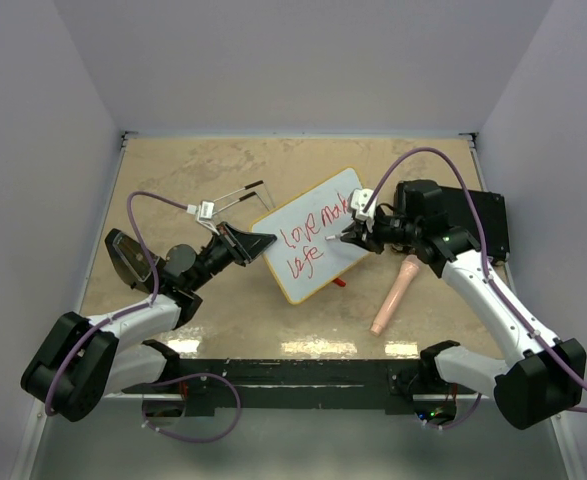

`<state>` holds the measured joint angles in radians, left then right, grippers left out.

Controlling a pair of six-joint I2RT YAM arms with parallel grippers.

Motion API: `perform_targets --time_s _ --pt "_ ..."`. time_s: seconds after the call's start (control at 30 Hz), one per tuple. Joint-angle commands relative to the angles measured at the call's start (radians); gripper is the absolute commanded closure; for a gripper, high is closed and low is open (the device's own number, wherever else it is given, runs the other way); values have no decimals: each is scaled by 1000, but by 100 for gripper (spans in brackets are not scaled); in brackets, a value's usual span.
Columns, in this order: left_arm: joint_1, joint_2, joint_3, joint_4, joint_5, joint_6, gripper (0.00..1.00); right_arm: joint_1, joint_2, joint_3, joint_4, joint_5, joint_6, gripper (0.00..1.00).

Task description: Write a sentence on the whiteboard

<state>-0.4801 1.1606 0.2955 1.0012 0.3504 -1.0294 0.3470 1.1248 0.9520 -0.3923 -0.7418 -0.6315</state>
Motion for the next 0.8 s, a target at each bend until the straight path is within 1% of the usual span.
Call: perform_targets --time_s 0.0,0.33,0.6,0.77 --pt "-5 -52 44 148 -17 -23 100 4 -5 21 -32 24 -37 100" --pt "-5 -64 45 136 -27 -12 100 4 10 28 -120 -1 -96 100" --pt "-3 -65 40 134 -24 -11 100 4 18 36 -126 -16 -100 100" --pt "-3 -53 42 146 -14 -17 100 6 24 50 -92 -18 -73 100"
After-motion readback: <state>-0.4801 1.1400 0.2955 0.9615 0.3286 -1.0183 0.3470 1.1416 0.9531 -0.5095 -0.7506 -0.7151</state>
